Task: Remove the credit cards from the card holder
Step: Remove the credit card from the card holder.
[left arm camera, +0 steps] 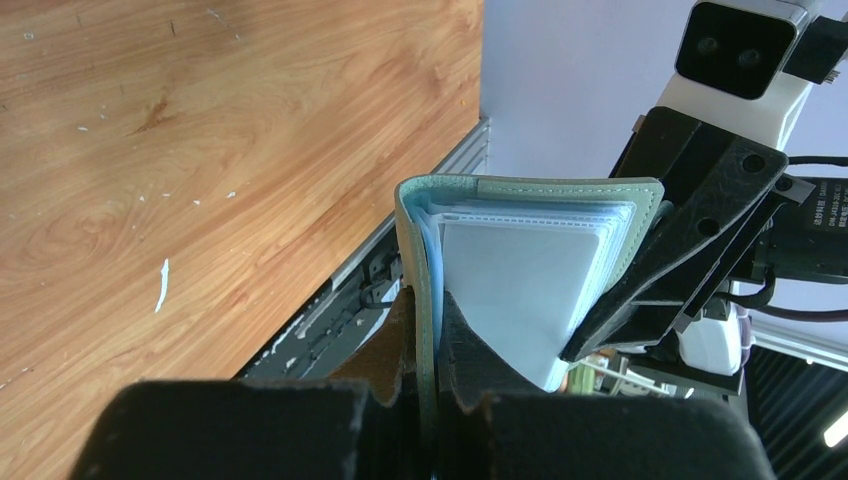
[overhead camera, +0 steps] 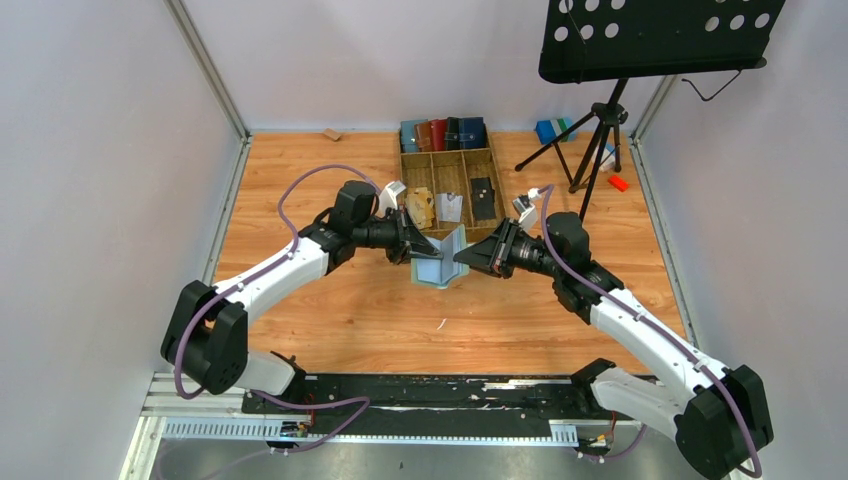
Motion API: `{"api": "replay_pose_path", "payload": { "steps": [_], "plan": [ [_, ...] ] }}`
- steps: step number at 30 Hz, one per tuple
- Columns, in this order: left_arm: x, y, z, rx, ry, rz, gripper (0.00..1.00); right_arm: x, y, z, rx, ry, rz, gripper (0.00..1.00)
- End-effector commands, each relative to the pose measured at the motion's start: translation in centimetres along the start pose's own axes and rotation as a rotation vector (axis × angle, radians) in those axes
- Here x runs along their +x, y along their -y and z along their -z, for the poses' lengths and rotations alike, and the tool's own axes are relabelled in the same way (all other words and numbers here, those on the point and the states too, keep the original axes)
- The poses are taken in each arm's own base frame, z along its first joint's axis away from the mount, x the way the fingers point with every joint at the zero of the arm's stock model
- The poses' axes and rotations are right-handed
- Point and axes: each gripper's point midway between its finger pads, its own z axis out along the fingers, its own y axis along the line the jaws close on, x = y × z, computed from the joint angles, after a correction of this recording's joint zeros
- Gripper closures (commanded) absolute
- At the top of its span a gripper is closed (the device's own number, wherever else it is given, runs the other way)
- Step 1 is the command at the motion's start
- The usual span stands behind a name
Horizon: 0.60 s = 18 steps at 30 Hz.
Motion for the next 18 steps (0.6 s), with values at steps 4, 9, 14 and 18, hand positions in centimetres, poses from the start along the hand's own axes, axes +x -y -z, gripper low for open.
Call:
{"api": "replay_pose_path", "payload": {
  "steps": [4, 9, 14, 18],
  "plan": [
    [-0.3, 3.0, 0.3, 0.078, -0.001, -0.075, 1.00, 0.0, -0.8, -0.3, 0.003, -0.029, 0.027, 1.00],
    [-0.3, 2.8, 0.2, 0.084, 0.001, -0.067, 1.00, 0.1, -1.0, -0.9, 0.021, -0.059, 0.038, 1.00],
    [-0.4, 2.4, 0.0, 0.078, 0.000, -0.058, 1.00, 0.4, -2.3, -2.0, 0.037, -0.097, 0.094, 1.00],
    [-0.4, 2.0, -0.3, 0.070, -0.004, -0.052, 1.00, 0.4, -2.1, -2.4, 0.130, -0.110, 0.131, 1.00]
  ]
}}
